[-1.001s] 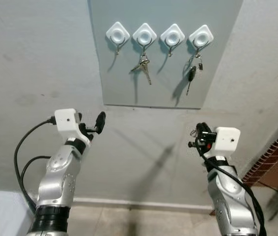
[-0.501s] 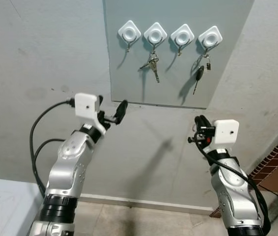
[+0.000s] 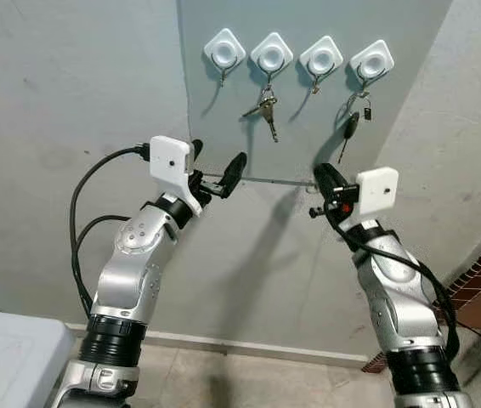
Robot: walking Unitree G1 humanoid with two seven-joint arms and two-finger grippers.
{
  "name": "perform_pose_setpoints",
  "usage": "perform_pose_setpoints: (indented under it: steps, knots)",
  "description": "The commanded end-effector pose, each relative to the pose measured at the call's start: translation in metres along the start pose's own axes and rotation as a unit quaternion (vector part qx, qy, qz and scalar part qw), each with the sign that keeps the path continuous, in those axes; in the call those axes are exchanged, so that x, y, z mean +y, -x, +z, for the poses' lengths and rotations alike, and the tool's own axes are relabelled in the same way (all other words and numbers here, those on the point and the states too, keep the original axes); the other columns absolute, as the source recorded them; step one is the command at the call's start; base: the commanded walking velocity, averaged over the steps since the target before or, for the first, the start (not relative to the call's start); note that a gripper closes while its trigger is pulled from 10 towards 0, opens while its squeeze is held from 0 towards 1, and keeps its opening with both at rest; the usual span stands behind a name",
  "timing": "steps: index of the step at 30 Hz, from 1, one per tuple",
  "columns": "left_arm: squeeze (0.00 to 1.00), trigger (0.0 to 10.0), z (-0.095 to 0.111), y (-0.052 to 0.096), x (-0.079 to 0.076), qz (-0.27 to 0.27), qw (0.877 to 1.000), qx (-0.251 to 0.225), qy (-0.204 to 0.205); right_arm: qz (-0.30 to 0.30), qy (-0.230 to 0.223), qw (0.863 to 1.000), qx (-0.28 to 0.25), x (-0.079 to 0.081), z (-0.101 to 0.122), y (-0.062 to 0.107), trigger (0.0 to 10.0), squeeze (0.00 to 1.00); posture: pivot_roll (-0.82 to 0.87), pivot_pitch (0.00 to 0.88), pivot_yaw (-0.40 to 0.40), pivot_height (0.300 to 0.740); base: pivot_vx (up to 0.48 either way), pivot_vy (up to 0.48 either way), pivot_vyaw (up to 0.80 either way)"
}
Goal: Hang keys on a hook
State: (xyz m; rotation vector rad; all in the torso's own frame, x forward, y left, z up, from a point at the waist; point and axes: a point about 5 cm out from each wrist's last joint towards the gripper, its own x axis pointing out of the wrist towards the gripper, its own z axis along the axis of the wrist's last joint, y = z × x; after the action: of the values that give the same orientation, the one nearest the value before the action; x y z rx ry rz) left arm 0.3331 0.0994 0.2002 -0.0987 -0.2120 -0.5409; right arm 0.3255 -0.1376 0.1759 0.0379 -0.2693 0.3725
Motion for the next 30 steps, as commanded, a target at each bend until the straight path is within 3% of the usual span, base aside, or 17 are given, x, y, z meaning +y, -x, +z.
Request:
perform_pose_setpoints:
  steps: [1, 15, 30]
  knots:
    - [0.00, 10.0, 0.007, -0.001, -0.007, -0.017, 1.000, -0.010, -0.013, 0.024, -0.016, 0.999, -0.021, 0.006, 0.010, -0.005, 10.0, 0.00, -0.03, 0.000, -0.016, 0.740, 0.000, 0.000, 0.00]
    - [0.00, 10.0, 0.015, -0.002, -0.008, -0.040, 0.999, -0.019, -0.021, 0.085, -0.069, 0.990, -0.087, 0.026, 0.037, -0.021, 10.0, 0.00, -0.03, 0.000, 0.003, 0.740, 0.000, 0.000, 0.00]
    - [0.00, 10.0, 0.022, -0.005, -0.004, -0.042, 0.998, -0.027, -0.028, 0.087, -0.098, 0.981, -0.140, 0.025, 0.063, -0.028, 10.0, 0.00, -0.03, 0.000, 0.007, 0.740, 0.000, 0.000, 0.00]
